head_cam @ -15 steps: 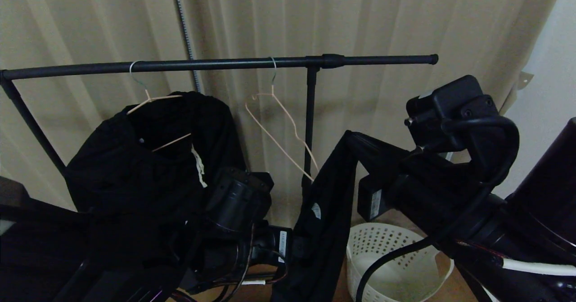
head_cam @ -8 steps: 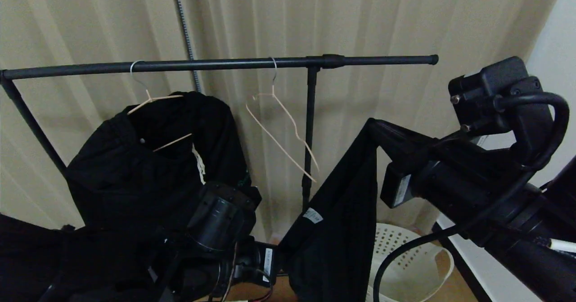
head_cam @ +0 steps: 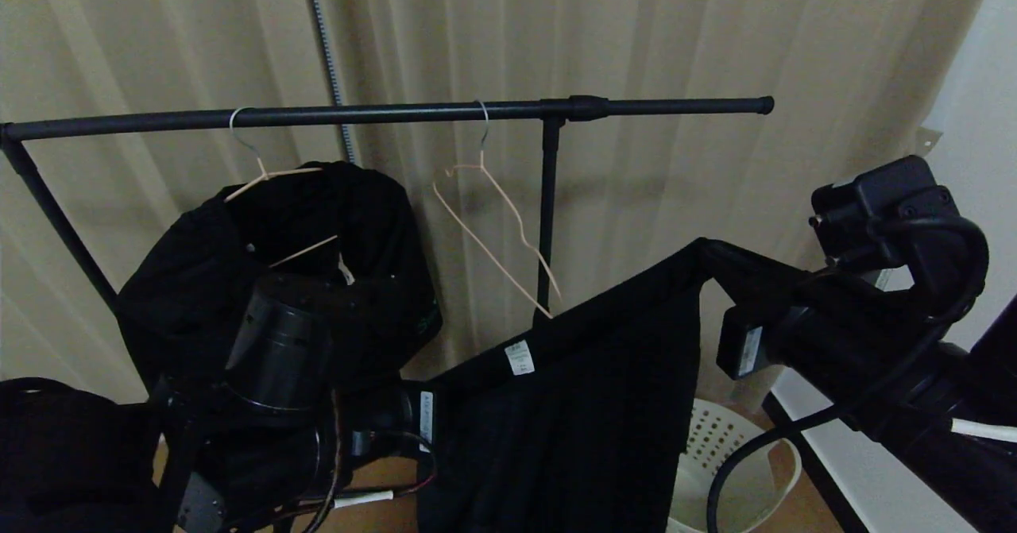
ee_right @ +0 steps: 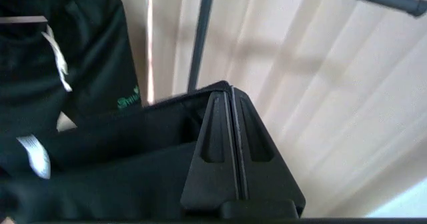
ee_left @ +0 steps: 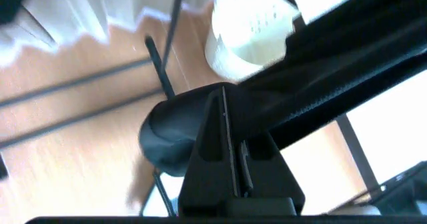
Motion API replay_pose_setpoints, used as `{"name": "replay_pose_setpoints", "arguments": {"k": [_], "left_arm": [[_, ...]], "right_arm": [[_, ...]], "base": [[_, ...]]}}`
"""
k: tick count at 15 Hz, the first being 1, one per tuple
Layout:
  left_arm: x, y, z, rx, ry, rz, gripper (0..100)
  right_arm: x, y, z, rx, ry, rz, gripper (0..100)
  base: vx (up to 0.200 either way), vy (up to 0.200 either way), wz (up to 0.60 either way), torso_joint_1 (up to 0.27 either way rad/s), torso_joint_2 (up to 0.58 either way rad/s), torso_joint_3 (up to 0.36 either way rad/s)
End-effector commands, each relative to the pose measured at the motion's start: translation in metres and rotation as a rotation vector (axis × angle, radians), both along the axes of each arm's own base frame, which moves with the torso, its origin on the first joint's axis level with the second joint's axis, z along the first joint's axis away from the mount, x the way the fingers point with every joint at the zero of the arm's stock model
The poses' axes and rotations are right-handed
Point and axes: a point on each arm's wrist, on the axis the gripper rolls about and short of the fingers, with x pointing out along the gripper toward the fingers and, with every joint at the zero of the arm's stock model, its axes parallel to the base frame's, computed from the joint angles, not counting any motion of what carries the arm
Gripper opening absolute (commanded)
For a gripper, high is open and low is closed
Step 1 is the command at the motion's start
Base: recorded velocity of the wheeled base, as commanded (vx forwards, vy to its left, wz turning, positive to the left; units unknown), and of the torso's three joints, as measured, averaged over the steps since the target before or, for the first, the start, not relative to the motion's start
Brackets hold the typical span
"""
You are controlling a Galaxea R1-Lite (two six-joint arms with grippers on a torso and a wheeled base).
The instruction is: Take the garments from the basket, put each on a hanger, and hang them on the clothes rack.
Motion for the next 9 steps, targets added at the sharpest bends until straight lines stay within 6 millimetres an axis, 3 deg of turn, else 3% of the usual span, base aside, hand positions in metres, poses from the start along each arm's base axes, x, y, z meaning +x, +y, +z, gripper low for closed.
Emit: {"name": "replay_pose_setpoints", "arguments": {"k": [1,9], "left_arm": [[-0.001,0.009,0.02,-0.029,-0.073,0.007,0],[0.013,-0.003,0.062,-0.043,-0.141,-0.017,0]], "right_arm": [[-0.003,-0.004,-0.01,-0.029,0.026,-0.006,0],[-0.014,-0.006,-0.042,-0.148,0.135,0.038,0]], "base": [[0.0,0.0,0.0,0.0,0.0,0.0],[0.0,0.0,0.0,0.0,0.0,0.0]]}}
